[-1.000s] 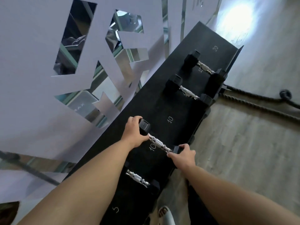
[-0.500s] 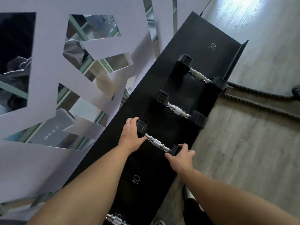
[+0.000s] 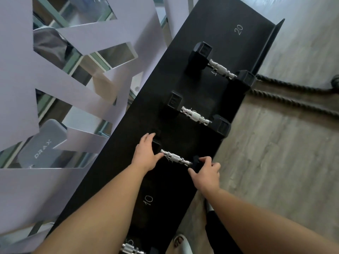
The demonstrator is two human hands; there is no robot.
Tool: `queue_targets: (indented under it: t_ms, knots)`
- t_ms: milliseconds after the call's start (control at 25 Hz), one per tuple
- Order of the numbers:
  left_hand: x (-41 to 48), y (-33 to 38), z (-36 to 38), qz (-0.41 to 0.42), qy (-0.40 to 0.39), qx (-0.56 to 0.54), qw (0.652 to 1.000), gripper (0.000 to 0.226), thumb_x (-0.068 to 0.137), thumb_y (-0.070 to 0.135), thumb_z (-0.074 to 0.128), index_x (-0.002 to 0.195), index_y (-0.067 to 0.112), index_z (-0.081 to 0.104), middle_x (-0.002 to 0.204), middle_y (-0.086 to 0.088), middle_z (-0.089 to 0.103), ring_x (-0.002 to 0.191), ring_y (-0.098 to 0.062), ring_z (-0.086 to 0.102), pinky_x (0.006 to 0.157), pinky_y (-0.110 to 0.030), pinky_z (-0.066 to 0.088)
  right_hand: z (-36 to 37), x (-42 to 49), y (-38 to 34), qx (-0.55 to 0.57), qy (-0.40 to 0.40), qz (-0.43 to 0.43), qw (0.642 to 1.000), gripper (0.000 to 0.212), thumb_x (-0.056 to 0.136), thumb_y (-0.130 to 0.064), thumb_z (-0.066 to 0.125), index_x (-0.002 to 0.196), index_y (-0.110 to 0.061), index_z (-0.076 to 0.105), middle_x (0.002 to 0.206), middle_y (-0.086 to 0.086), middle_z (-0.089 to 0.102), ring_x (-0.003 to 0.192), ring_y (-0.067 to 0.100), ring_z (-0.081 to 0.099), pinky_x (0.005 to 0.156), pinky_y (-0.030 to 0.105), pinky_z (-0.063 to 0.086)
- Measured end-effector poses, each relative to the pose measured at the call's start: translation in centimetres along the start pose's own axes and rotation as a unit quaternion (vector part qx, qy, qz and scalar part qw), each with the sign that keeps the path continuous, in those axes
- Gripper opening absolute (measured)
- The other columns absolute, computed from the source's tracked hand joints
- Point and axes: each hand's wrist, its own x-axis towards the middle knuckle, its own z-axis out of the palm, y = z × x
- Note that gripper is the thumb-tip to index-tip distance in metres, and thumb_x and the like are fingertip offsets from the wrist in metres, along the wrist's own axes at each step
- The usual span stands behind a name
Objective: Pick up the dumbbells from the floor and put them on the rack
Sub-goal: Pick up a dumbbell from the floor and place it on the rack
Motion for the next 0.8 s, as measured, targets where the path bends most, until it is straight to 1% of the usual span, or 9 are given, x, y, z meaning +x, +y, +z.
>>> queue_targets:
  t_ms: [120,240,360,480,560,640,680,760,800]
  knots:
    - [0.0,-0.1,-0.1,0.018,-0.001,-0.003,1.0,0.091,0.087,0.027,0.082,0.161,0.031,0.03,0.171,0.004,0.021,0.155,-0.024,0.028,0.123,-0.043,0.031,0.4,-0.1,0.3,0.007,-0.015,0.026,1.0,0.056,0.089,-0.036,0.079,0.132,-0.026,0.045,0.137,0.01,0.033,0.119,0.038,0.054,0.095,0.037,0.049]
    - [-0.1,-0.2,-0.4,0.027,-0.02,-0.004,0.999,0.093,0.088,0.026,0.081,0.162,0.033,0.025,0.172,0.005,0.018,0.155,-0.025,0.028,0.123,-0.045,0.032,0.8,-0.5,0.9,0.002,-0.028,0.015,1.0,0.059,0.088,-0.041,0.08,0.132,-0.027,0.044,0.135,0.009,0.034,0.115,0.036,0.058,0.087,0.033,0.048]
    - [-1.1,-0.9,-1.5,0.033,-0.044,0.002,0.998,0.102,0.087,0.037,0.081,0.165,0.031,0.015,0.171,0.002,0.02,0.154,-0.025,0.031,0.121,-0.044,0.034,-0.8,0.4,1.3,-0.021,-0.051,-0.002,0.998,0.068,0.082,-0.051,0.083,0.133,-0.023,0.046,0.132,0.007,0.039,0.106,0.029,0.064,0.09,0.034,0.052]
    - [-3.6,-2.4,-2.8,0.035,-0.055,0.019,0.998,0.103,0.086,0.044,0.08,0.165,0.033,0.015,0.169,-0.001,0.027,0.151,-0.024,0.036,0.117,-0.045,0.038,-3.8,0.9,1.4,-0.042,-0.036,-0.02,0.998,0.069,0.085,-0.06,0.076,0.135,-0.017,0.054,0.136,0.01,0.054,0.119,0.03,0.061,0.101,0.04,0.052]
    - [-5.1,-3.5,-3.8,0.047,-0.069,0.04,0.996,0.093,0.087,0.047,0.078,0.162,0.031,0.026,0.163,-0.002,0.039,0.146,-0.023,0.044,0.113,-0.042,0.043,-6.0,0.3,1.8,-0.031,-0.018,-0.031,0.999,0.063,0.09,-0.056,0.072,0.133,-0.012,0.058,0.136,0.013,0.062,0.122,0.032,0.062,0.101,0.038,0.051]
    - [-6.6,-3.7,-4.9,0.064,-0.095,0.036,0.993,0.073,0.089,0.05,0.075,0.153,0.03,0.045,0.147,0.0,0.058,0.128,-0.018,0.058,0.1,-0.032,0.049,-8.0,-1.6,1.9,-0.02,-0.014,-0.038,0.999,0.057,0.095,-0.052,0.069,0.133,-0.01,0.059,0.137,0.012,0.065,0.125,0.031,0.062,0.092,0.031,0.046]
    - [-7.3,-3.4,-5.3,0.076,-0.108,0.035,0.991,0.063,0.089,0.051,0.073,0.146,0.031,0.054,0.136,0.003,0.064,0.118,-0.015,0.062,0.092,-0.028,0.05,-8.9,-2.5,2.0,-0.024,-0.015,-0.041,0.999,0.054,0.096,-0.051,0.068,0.132,-0.011,0.061,0.136,0.01,0.066,0.125,0.03,0.062,0.089,0.03,0.044]
    - [-9.7,-2.6,-6.2,0.118,-0.118,0.03,0.986,0.048,0.089,0.055,0.072,0.131,0.033,0.066,0.118,0.01,0.069,0.104,-0.007,0.064,0.081,-0.023,0.05,-10.7,-5.9,2.7,-0.049,-0.007,-0.056,0.997,0.051,0.096,-0.052,0.067,0.13,-0.014,0.064,0.134,0.009,0.068,0.123,0.028,0.063,0.09,0.03,0.047]
    - [-11.3,-2.1,-6.5,0.143,-0.116,0.023,0.983,0.041,0.088,0.056,0.072,0.123,0.034,0.07,0.111,0.012,0.07,0.1,-0.005,0.064,0.08,-0.024,0.051,-11.4,-8.0,3.5,-0.063,0.001,-0.063,0.996,0.051,0.097,-0.053,0.066,0.13,-0.014,0.065,0.134,0.01,0.069,0.123,0.029,0.064,0.094,0.031,0.049]
